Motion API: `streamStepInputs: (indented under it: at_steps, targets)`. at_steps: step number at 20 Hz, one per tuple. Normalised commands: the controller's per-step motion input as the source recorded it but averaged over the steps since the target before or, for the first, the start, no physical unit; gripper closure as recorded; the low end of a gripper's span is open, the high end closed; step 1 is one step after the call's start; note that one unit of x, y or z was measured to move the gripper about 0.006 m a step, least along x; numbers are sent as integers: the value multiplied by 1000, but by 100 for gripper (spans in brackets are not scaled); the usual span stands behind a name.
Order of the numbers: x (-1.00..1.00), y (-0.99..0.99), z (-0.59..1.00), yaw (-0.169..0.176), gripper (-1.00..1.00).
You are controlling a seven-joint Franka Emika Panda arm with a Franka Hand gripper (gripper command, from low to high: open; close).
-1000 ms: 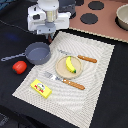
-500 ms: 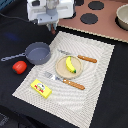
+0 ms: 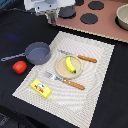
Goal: Interact with the objects in diverse but meaningful ways.
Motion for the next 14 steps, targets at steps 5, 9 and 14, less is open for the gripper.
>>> streamStepInputs:
  at_steps: [5, 9, 14]
  targets:
    - [371, -902, 481, 0, 100]
    - [290, -932, 370, 0, 100]
    - [154, -953, 144, 15, 100]
